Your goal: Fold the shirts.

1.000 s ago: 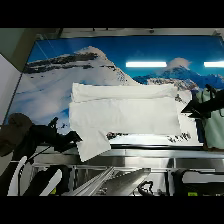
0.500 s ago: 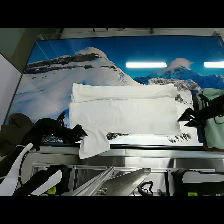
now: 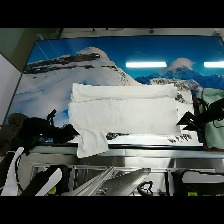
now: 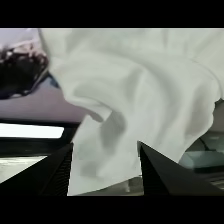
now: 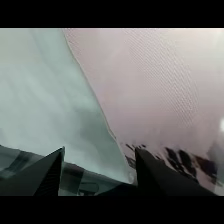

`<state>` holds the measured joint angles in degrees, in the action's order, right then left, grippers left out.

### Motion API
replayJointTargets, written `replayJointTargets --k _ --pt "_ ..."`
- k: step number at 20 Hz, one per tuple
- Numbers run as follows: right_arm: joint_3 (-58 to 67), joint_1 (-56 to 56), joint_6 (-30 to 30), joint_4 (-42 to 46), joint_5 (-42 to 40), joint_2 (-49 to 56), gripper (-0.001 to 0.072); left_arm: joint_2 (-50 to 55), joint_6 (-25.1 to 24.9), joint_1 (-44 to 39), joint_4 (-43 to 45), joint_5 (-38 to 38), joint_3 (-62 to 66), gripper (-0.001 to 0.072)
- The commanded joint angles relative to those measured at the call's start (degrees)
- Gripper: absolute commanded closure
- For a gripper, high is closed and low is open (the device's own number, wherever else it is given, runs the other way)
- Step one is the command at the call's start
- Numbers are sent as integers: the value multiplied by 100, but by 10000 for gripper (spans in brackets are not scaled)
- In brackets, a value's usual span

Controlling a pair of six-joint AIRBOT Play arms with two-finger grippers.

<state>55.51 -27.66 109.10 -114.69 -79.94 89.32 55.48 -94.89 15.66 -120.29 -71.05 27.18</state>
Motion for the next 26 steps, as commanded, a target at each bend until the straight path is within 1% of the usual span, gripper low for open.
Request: replayJointTargets --k 1,4,6,8,9,10,11,12,13,14,15,16,17,18,20,22,24,26 --pt "-31 4 28 -175 48 0 183 -142 -291 496 -203 208 -402 237" --pt "-39 4 68 -214 92 0 185 483 -597 372 -590 374 -468 237" --pt "-48 4 68 -260 87 11 189 848 -601 52 -575 671 -348 238" --pt "-76 42 68 -299 87 11 189 1075 -595 -236 -584 793 -142 242" --pt "-94 90 68 -302 85 11 189 1141 -573 -376 -579 782 -2 416" --pt "-109 170 68 -302 83 20 190 1156 -557 -479 -577 743 127 486" --pt "-109 264 70 -299 70 37 190 1126 -546 -568 -577 662 256 507" --pt "-109 363 70 -299 72 52 191 1047 -546 -621 -575 584 341 643" --pt "-111 459 83 -304 79 76 191 914 -546 -647 -568 529 398 692" --pt "-111 544 131 -308 90 101 239 758 -518 -643 -564 503 426 692" --pt "-111 616 201 -326 90 120 338 573 -503 -625 -564 507 431 692" --pt "-111 684 258 -409 83 122 414 400 -487 -579 -562 498 428 692" --pt "-109 721 415 -608 20 120 559 236 -446 -496 -568 459 428 693" --pt "-101 739 505 -835 -72 116 689 79 -409 -411 -566 378 428 693" --pt "-90 739 485 -944 -168 -24 689 -282 -393 -221 -520 35 428 693" --pt "-90 691 149 -393 -146 -304 689 -680 -181 -103 -354 -404 428 693" --pt "-92 525 -317 315 -103 -608 690 -1191 127 -109 136 -767 428 693" --pt "-94 221 -479 479 -140 -844 691 -1659 426 -109 551 -1084 428 693"
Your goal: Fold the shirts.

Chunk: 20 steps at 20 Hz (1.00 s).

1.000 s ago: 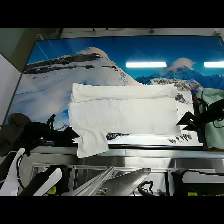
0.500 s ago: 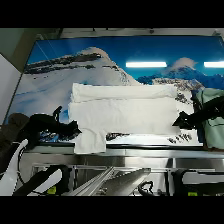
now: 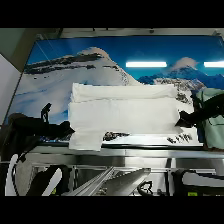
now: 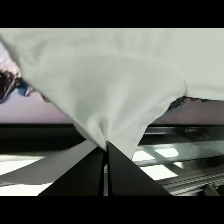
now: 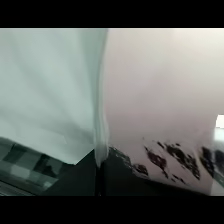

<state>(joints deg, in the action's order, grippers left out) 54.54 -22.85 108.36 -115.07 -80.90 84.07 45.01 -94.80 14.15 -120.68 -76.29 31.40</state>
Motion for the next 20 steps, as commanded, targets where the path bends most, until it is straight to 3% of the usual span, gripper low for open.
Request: replayJointTargets --k 1,4,7,10,16,20 --pt "2 -426 -544 564 -52 -398 690 -850 546 42 717 -767 7 693" --pt "2 -647 -623 507 -22 -439 690 -1237 660 42 671 -767 9 693" --pt "44 -525 -20 -645 297 -439 690 -863 616 39 376 -81 236 693" --pt "398 -240 50 -979 977 -413 689 136 308 33 -146 745 1056 693" --pt "1386 638 48 -966 2326 289 689 2730 260 -883 -79 1871 3075 693" --pt "1609 717 28 -964 2531 957 689 4203 260 -1137 -35 1989 3950 693"
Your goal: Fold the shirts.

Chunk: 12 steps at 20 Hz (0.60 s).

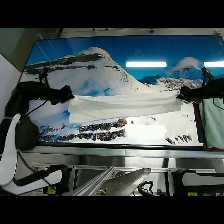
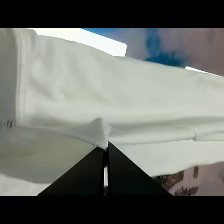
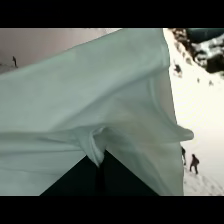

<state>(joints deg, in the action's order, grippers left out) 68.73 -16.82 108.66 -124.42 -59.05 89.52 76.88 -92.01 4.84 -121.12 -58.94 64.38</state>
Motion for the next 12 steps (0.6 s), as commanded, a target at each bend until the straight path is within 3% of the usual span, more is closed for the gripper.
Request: replayJointTargets --k 1,5,6,7,8,9,11,12 --pt "190 83 -2 -15 361 516 689 1276 -20 -205 11 214 811 693" --pt "219 -17 2 -17 365 599 686 1943 -22 -219 -15 -103 1333 690" --pt "251 -42 4 -15 293 597 653 2052 -55 -273 -7 -258 1480 514" --pt "315 -70 7 17 173 595 463 2122 -63 -280 -11 -387 1602 191" --pt "439 -103 4 153 -9 595 238 2153 -52 -295 -22 -505 1740 1" --pt "590 -142 2 393 -162 595 178 2144 -52 -295 -22 -588 1878 1" --pt "885 -232 2 793 -321 599 138 2131 -46 -295 -57 -866 2378 1" --pt "973 -278 0 804 -291 605 20 2096 -39 -297 -59 -992 2605 1"
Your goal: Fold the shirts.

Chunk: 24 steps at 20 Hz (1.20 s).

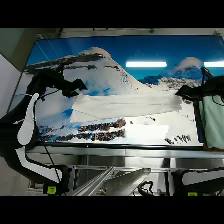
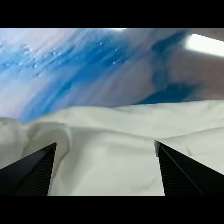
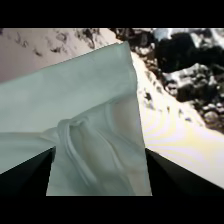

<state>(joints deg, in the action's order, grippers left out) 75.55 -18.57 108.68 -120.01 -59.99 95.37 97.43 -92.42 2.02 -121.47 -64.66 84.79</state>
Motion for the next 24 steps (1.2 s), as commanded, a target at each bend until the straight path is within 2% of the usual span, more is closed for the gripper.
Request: replayJointTargets --k 1,3,6,10,11,12,13,14,15,16,17,21,24 --pt "319 -136 -2 356 -146 44 18 2 105 -59 -22 -525 791 1" --pt "330 -129 0 284 -188 227 18 -68 195 -114 -22 -623 1163 1" --pt "330 -125 251 -369 -520 592 18 -195 315 -282 -17 -651 1547 1" --pt "330 -129 262 -393 -765 922 30 -341 319 -535 -17 -623 1947 1" --pt "330 -122 262 -393 -868 992 160 -350 319 -614 -17 -623 2006 1" --pt "330 -122 348 -411 -927 1038 341 -350 319 -697 -17 -625 2079 2" --pt "330 -122 505 -503 -949 1049 479 -350 321 -787 -17 -605 2122 3" --pt "332 -122 562 -553 -949 1034 631 -350 345 -885 -17 -564 2157 142" --pt "361 -122 640 -597 -953 1023 690 -350 341 -994 -15 -492 2170 398" --pt "439 -122 669 -634 -1025 1023 689 -348 339 -1106 -15 -402 2170 619" --pt "568 -122 667 -673 -1182 1014 690 -348 337 -1248 9 -289 2138 691" --pt "1281 -138 660 -732 -1952 586 691 -330 341 -1919 44 463 1283 694" --pt "1690 -133 522 -780 -2382 -109 691 133 341 -2656 9 1014 647 694"
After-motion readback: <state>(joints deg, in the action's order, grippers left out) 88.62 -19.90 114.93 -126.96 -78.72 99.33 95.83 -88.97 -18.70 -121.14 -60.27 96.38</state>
